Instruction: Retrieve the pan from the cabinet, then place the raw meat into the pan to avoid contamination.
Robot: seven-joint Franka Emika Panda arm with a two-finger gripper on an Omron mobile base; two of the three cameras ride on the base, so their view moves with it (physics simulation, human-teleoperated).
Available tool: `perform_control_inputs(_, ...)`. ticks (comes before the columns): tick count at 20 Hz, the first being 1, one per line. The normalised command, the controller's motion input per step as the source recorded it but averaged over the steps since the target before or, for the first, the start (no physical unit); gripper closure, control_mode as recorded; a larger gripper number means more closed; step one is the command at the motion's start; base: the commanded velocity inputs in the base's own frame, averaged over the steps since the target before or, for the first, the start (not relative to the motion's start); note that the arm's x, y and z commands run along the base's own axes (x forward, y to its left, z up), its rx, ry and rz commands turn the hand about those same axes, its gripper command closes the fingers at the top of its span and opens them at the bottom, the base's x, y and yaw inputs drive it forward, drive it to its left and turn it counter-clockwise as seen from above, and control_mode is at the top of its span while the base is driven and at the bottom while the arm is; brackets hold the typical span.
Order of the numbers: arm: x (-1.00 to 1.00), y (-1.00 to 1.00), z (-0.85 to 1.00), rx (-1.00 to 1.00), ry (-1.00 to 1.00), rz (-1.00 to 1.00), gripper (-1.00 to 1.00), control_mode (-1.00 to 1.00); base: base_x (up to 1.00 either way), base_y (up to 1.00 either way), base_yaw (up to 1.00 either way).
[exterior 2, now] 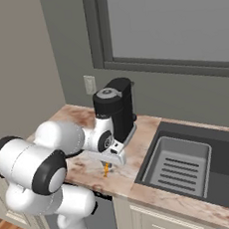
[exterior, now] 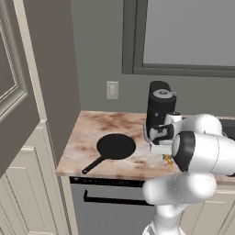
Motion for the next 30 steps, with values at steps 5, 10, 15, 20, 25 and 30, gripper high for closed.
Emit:
perform_control_inputs(5,-0.08,0.14,0.25,0.0,0.0,0.01,1.0,-1.0,0.0,0.0,0.0)
perform_control_inputs(10,-0.07,0.22,0.24,0.0,0.0,0.0,1.0,-1.0,0.0,0.0,0.0)
perform_control_inputs(15,-0.02,0.28,0.2,0.0,0.0,0.0,1.0,-1.0,0.0,0.0,0.0)
perform_control_inputs(20,0.0,0.32,0.14,0.0,0.0,0.0,1.0,-1.0,0.0,0.0,0.0)
perform_control_inputs(25,0.0,0.35,0.09,0.0,0.0,0.0,1.0,-1.0,0.0,0.0,0.0)
perform_control_inputs(30,0.0,0.35,0.09,0.0,0.0,0.0,1.0,-1.0,0.0,0.0,0.0)
